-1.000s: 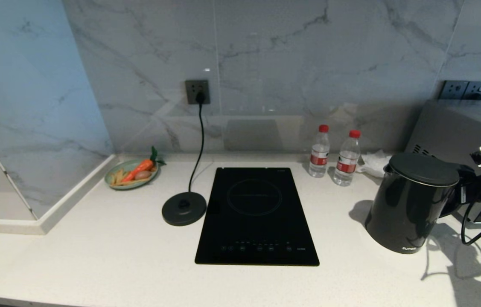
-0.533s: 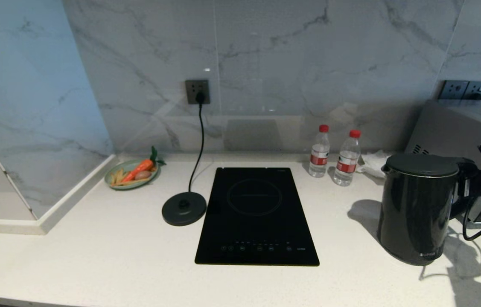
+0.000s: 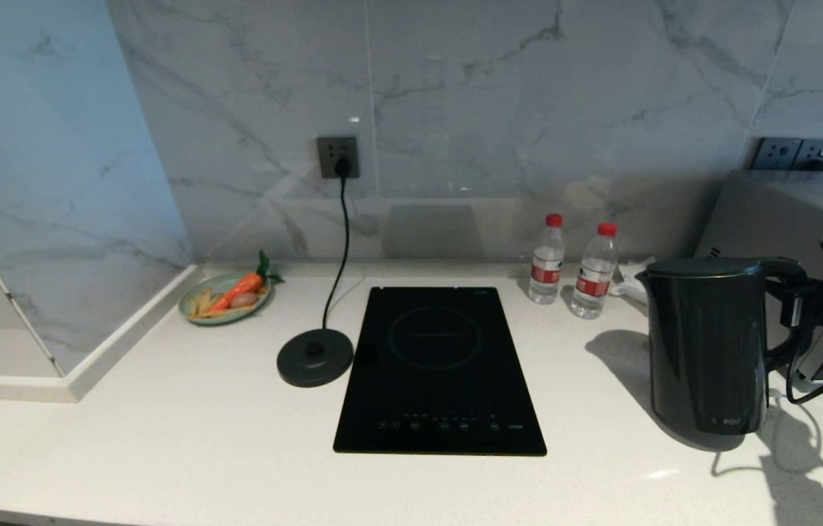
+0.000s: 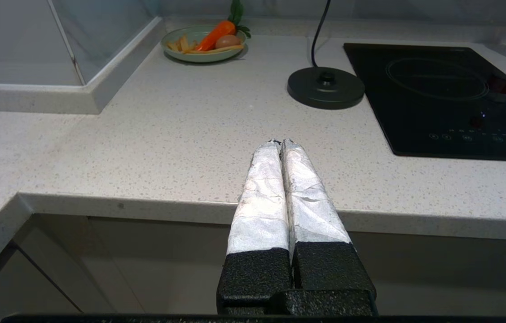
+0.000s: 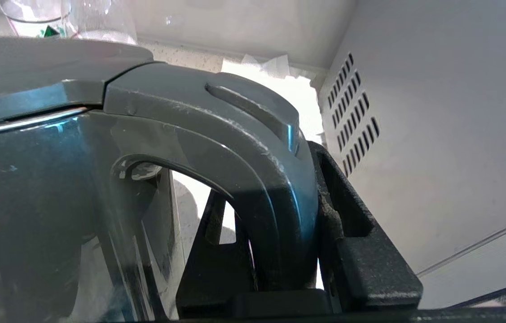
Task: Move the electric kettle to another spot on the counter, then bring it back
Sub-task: Grab the kettle, then place it on the power base
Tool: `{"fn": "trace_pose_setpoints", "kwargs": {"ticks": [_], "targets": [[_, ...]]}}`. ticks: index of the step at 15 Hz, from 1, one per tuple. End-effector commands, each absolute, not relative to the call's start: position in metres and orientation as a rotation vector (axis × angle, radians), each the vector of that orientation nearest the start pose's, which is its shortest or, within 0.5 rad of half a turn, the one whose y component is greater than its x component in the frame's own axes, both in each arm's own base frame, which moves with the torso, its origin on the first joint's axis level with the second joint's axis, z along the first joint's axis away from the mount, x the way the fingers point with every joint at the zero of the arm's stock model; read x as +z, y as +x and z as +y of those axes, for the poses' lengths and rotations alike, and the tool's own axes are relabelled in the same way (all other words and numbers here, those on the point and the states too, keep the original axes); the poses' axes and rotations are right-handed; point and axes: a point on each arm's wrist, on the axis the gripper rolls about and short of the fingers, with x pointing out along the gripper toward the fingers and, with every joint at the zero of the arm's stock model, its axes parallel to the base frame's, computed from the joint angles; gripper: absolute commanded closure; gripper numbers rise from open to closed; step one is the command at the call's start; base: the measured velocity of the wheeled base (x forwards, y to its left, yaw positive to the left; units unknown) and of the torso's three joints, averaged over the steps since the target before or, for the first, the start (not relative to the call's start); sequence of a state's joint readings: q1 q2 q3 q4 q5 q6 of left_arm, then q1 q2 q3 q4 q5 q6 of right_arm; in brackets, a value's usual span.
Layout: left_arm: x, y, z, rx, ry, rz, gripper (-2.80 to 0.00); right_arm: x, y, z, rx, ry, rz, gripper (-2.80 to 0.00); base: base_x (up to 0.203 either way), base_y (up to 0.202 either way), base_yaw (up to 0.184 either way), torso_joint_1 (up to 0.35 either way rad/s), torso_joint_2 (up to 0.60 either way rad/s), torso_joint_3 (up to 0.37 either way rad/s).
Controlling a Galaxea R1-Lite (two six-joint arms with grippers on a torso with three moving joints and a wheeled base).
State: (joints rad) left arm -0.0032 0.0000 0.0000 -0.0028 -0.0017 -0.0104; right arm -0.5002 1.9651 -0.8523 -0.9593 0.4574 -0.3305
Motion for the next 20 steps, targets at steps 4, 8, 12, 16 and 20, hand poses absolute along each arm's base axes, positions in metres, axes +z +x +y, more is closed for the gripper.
{"fn": "trace_pose_setpoints", "kwargs": {"ticks": [4, 8, 12, 16, 20], "targets": [[0.075, -0.023, 0.0, -0.005, -0.011, 0.0, 0.0, 0.149, 0.328, -0.158, -0.007, -0.298, 0.078, 0.0, 0.0, 0.0, 0.0, 0.0, 0.0, 0.0], [0.075, -0.023, 0.0, -0.005, -0.011, 0.0, 0.0, 0.159, 0.34, -0.142, 0.011, -0.323, 0.028, 0.0, 0.0, 0.0, 0.0, 0.0, 0.0, 0.0], [0.075, -0.023, 0.0, -0.005, -0.012, 0.0, 0.0, 0.163, 0.353, -0.129, 0.025, -0.342, -0.02, 0.0, 0.0, 0.0, 0.0, 0.0, 0.0, 0.0], [0.075, -0.023, 0.0, -0.005, -0.011, 0.0, 0.0, 0.162, 0.364, -0.12, 0.014, -0.364, -0.078, 0.0, 0.0, 0.0, 0.0, 0.0, 0.0, 0.0], [0.075, -0.023, 0.0, -0.005, -0.011, 0.0, 0.0, 0.155, 0.376, -0.109, -0.021, -0.384, -0.145, 0.0, 0.0, 0.0, 0.0, 0.0, 0.0, 0.0]]}}
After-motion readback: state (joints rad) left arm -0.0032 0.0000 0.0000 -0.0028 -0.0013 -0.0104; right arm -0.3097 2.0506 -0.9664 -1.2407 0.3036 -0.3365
